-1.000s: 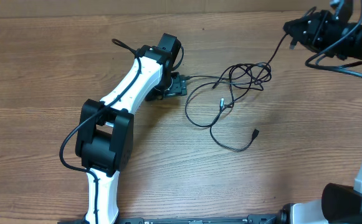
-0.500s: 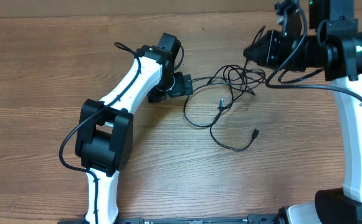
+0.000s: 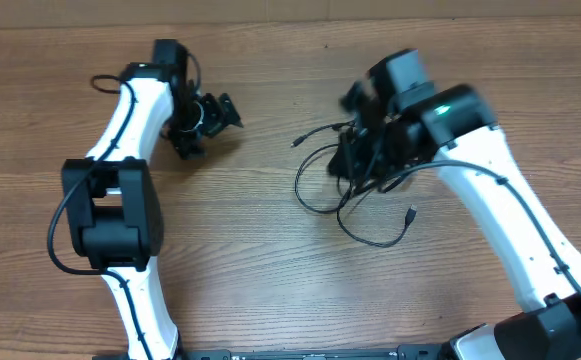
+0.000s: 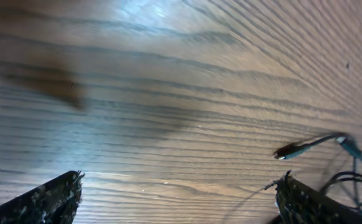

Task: Untangle cables

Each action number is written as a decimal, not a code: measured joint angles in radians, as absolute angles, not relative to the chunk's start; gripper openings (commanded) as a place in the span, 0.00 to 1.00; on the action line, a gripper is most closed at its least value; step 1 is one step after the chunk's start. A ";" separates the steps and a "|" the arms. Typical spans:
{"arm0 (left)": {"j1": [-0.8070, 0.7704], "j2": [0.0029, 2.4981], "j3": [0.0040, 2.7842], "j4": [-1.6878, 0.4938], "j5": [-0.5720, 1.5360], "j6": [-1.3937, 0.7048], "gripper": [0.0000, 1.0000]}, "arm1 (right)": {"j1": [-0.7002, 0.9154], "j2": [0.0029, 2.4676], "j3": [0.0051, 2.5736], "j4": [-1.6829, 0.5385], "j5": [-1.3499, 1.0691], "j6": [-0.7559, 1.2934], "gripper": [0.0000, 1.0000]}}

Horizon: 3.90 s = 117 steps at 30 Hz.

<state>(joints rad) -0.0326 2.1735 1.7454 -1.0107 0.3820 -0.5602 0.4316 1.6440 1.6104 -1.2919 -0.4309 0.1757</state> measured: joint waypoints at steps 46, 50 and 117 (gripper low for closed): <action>-0.120 2.173 1.745 -1.023 0.385 -0.559 1.00 | 0.166 1.645 1.302 -0.988 -0.051 1.393 0.25; -0.120 2.173 1.745 -1.024 0.385 -0.559 1.00 | 0.166 1.645 1.302 -1.013 -0.051 1.395 0.26; -0.120 2.173 1.745 -1.024 0.362 -0.560 1.00 | 0.138 1.702 1.306 -0.979 -0.142 1.044 0.09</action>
<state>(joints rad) -0.1204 2.1735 1.7451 -1.0237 0.3622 -0.5598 0.1375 1.7016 1.3060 -0.9791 -0.1417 1.0435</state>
